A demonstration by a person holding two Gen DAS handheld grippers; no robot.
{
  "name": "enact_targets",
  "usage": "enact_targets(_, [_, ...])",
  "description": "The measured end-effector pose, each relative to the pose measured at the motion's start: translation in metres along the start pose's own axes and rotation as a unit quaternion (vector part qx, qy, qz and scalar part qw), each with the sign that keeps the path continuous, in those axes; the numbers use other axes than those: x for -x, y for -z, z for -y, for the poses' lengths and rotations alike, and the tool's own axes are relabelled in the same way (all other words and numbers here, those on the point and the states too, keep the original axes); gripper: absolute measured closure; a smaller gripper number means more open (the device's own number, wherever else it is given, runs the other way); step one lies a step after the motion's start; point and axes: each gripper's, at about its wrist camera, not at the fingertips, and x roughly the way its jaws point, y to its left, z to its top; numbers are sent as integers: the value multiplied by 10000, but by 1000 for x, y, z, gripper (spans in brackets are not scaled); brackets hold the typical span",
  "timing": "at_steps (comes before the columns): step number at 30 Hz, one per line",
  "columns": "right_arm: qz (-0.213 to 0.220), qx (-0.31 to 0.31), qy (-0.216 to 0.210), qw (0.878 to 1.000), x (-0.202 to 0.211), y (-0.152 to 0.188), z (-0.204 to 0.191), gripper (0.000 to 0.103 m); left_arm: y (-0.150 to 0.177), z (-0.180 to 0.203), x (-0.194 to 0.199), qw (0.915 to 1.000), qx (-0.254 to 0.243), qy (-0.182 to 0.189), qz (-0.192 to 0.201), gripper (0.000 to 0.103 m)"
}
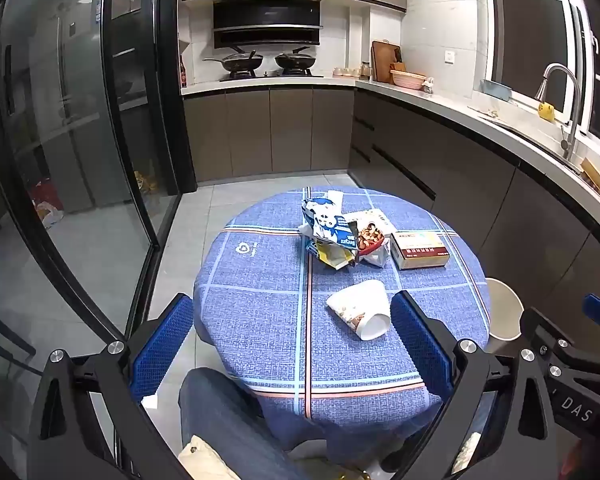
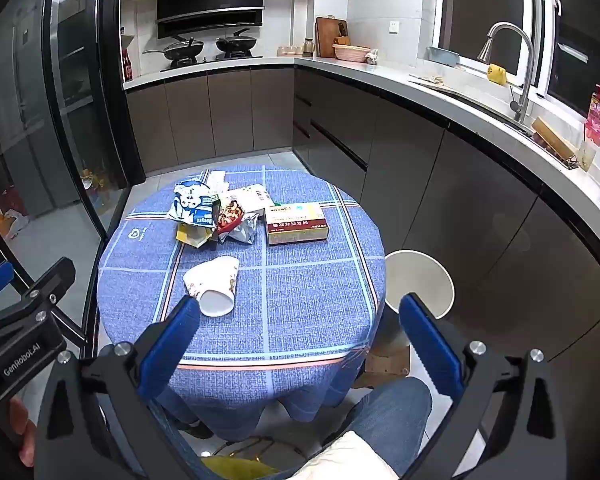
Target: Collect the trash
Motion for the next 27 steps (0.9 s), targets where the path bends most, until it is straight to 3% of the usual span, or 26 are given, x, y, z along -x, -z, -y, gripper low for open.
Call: enact_targets(27, [21, -51, -31, 10000, -1, 0, 0, 3, 3, -1, -3, 10000, 23, 32, -45, 8])
